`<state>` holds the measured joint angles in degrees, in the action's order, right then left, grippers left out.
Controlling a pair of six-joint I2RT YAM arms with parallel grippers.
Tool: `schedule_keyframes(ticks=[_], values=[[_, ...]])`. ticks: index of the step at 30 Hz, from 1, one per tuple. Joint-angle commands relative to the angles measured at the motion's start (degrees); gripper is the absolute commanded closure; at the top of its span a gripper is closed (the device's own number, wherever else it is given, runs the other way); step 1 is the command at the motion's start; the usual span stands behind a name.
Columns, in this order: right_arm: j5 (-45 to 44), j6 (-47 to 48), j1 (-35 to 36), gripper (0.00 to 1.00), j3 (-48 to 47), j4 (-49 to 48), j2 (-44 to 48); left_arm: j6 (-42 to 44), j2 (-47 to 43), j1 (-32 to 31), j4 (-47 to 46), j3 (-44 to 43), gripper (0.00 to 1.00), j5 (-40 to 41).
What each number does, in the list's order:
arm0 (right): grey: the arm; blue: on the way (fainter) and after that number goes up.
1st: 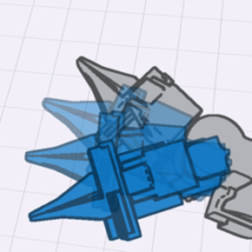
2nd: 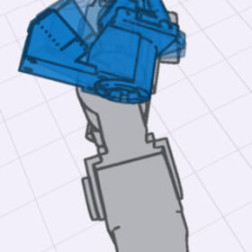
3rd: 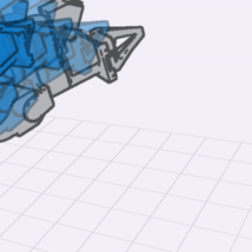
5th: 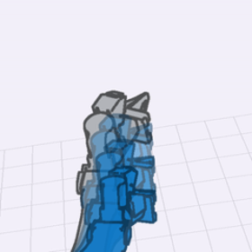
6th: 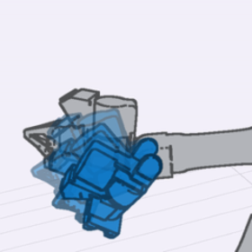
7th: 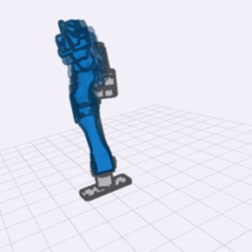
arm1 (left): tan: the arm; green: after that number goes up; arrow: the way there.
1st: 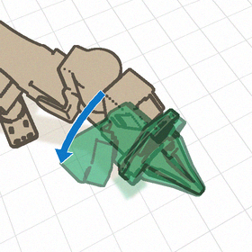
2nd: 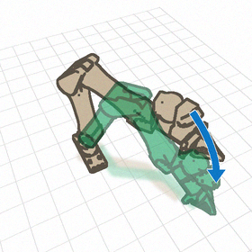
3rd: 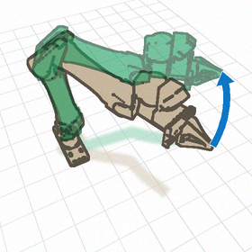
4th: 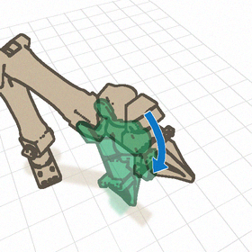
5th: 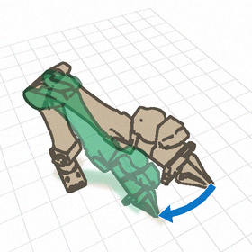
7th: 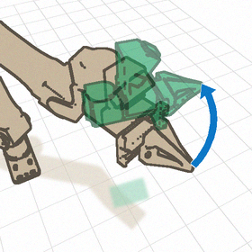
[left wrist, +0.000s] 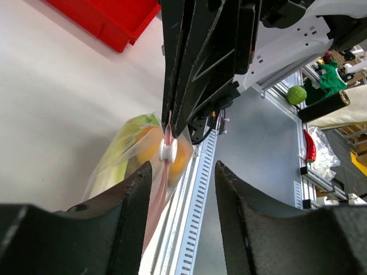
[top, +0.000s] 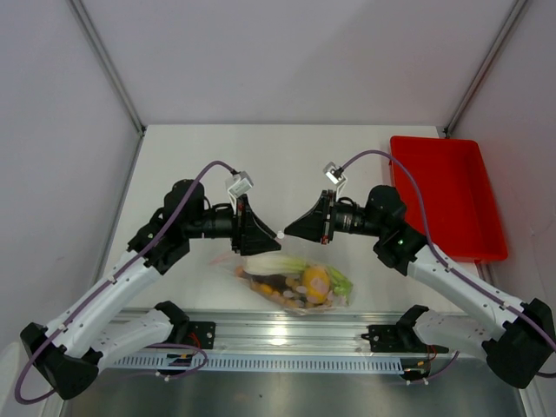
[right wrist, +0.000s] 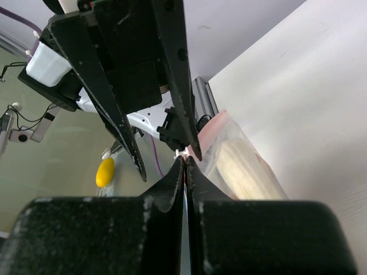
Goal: Place the food in the zip-top bag and seal the zipper
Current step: Zip the zipper food storage bag at the center of the board.
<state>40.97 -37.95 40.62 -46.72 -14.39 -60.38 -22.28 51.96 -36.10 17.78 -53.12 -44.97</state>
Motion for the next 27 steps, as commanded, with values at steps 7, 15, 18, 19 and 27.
schedule_keyframes(ticks=[7,15,18,19,27], values=[[-1.68,-0.37,1.21,1.0,-0.21,-1.51,2.2,-2.41,4.28,-0.46,-6.79,-3.48,0.5,-4.07],[-4.73,0.16,2.18,1.0,-0.74,-0.03,2.89,-2.5,5.25,-0.47,-5.75,-3.13,0.99,-2.5],[-6.68,0.77,2.27,1.0,-1.18,1.73,3.34,-1.8,4.64,-0.47,-3.03,-3.47,0.99,-1.01],[-7.48,1.12,2.36,1.0,-1.27,2.69,3.69,-1.45,4.03,-0.47,-1.8,-3.57,0.99,-0.47],[-11.88,1.22,2.27,1.0,-0.74,3.32,5.54,1.63,2.09,-0.47,8.85,-5.67,0.99,2.78]])
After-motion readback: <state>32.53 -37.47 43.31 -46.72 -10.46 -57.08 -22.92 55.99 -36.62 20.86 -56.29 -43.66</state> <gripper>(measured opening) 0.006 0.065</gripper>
